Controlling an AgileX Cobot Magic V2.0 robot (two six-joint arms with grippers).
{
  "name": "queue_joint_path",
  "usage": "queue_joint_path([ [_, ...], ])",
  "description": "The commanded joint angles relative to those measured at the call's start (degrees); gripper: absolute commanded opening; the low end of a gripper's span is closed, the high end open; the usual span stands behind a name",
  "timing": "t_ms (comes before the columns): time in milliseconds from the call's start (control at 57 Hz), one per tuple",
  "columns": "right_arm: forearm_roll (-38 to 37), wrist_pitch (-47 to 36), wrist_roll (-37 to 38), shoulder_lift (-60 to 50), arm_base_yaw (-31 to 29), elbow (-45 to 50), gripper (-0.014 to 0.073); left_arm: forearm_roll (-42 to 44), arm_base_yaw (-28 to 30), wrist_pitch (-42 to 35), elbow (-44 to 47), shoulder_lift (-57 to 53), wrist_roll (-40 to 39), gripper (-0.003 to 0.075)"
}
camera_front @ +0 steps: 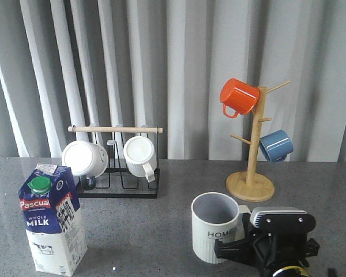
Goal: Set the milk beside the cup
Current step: 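Grasp the HOME mug and slide it toward the milk carton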
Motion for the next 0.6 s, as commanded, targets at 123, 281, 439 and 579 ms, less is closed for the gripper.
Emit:
queue_joint_path([
  [123,2.09,-4.23,-2.30,2.83,1.46,-5.24,-0.0004,-0.20,-0.32,-3.88,-1.51,-0.07,-0.54,0.0523],
  [281,2.24,-4.56,-1.69,5.50,1.46,-6.48,-0.0004,-0.20,-0.32,-3.88,-1.51,-0.07,-0.54,0.0523],
  [439,1.82,-4.25,-1.69,7.89,1.46,-6.43,-0.0004,-0.27,-0.32,-3.87,-1.51,-0.07,-0.54,0.0523],
  [579,0.08,-3.63,-1.69,8.65,1.46,-6.43,-0.0004,-0.27,-0.32,-3.68,-1.51,-0.07,-0.54,0.0523],
])
